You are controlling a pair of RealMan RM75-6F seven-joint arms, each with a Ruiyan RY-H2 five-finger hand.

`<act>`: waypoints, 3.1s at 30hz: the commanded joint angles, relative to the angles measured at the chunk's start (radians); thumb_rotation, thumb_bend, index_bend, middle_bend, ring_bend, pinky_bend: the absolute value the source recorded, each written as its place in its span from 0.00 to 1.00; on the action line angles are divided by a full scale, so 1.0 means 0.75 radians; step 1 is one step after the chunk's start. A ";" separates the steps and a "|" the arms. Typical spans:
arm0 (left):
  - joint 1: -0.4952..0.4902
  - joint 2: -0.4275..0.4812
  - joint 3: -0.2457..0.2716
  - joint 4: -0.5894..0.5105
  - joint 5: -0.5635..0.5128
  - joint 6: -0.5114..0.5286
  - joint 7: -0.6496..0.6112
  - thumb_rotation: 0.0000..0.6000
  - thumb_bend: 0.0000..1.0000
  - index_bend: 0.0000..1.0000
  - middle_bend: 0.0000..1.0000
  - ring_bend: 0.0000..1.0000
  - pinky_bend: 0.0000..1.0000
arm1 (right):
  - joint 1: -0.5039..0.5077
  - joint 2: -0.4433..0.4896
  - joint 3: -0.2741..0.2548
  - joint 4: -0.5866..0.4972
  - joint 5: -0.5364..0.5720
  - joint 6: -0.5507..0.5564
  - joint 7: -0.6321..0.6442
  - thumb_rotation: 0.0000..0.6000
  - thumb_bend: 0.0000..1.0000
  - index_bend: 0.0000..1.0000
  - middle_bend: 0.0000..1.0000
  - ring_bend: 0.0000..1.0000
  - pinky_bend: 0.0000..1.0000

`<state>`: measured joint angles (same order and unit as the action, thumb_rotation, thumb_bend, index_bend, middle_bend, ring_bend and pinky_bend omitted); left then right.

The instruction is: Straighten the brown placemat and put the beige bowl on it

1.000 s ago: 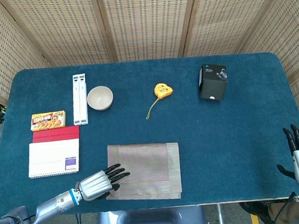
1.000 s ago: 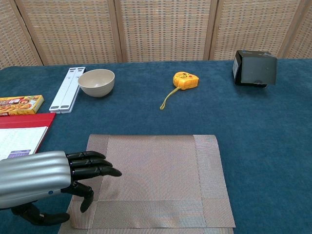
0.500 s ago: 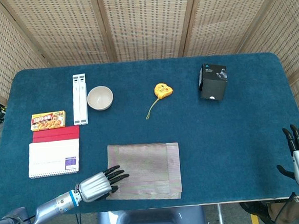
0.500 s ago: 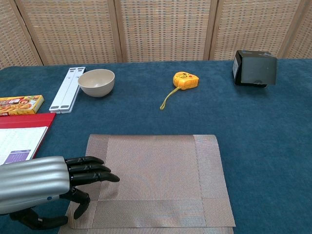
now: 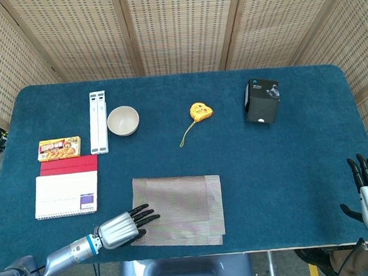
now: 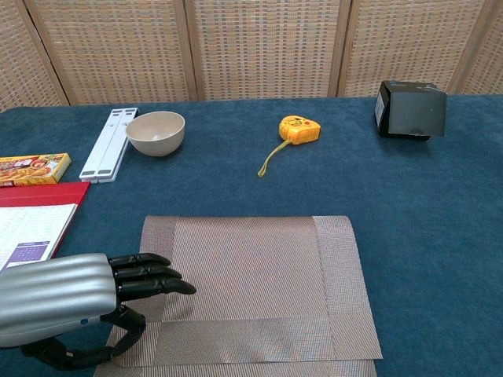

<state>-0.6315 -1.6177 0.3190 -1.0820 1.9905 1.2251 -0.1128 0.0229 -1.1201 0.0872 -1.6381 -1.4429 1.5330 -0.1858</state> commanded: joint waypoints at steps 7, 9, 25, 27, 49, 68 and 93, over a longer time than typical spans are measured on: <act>-0.006 -0.002 -0.010 -0.006 -0.010 -0.006 0.007 1.00 0.61 0.69 0.00 0.00 0.00 | 0.000 0.003 -0.001 -0.003 0.001 -0.005 0.002 1.00 0.00 0.00 0.00 0.00 0.00; -0.008 -0.001 -0.015 -0.010 -0.015 -0.004 0.003 1.00 0.62 0.71 0.00 0.00 0.00 | 0.000 0.003 -0.002 -0.003 0.002 -0.007 0.003 1.00 0.00 0.00 0.00 0.00 0.00; -0.386 0.038 -0.718 -0.085 -0.653 -0.386 -0.007 1.00 0.62 0.74 0.00 0.00 0.00 | 0.007 -0.013 -0.002 0.005 0.015 -0.023 -0.022 1.00 0.00 0.00 0.00 0.00 0.00; -0.426 0.007 -0.777 -0.020 -0.744 -0.453 0.023 1.00 0.62 0.75 0.00 0.00 0.00 | 0.011 -0.017 -0.001 0.010 0.023 -0.032 -0.026 1.00 0.00 0.00 0.00 0.00 0.00; -0.659 -0.397 -0.885 0.767 -1.040 -0.682 0.094 1.00 0.01 0.00 0.00 0.00 0.00 | 0.038 -0.043 0.005 0.039 0.081 -0.096 -0.069 1.00 0.00 0.00 0.00 0.00 0.00; -0.263 0.209 -0.774 -0.238 -0.989 -0.188 0.214 1.00 0.00 0.00 0.00 0.00 0.00 | 0.029 -0.059 -0.026 0.034 0.012 -0.055 -0.103 1.00 0.00 0.00 0.00 0.00 0.00; 0.393 0.681 -0.420 -1.129 -0.970 0.391 0.697 1.00 0.00 0.00 0.00 0.00 0.00 | 0.277 -0.143 -0.205 0.133 -0.500 -0.273 -0.154 1.00 0.00 0.03 0.00 0.00 0.00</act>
<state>-0.3472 -1.1171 -0.0034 -1.9198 1.2558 1.5117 0.4030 0.1657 -1.2284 -0.0313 -1.5422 -1.7215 1.3797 -0.3114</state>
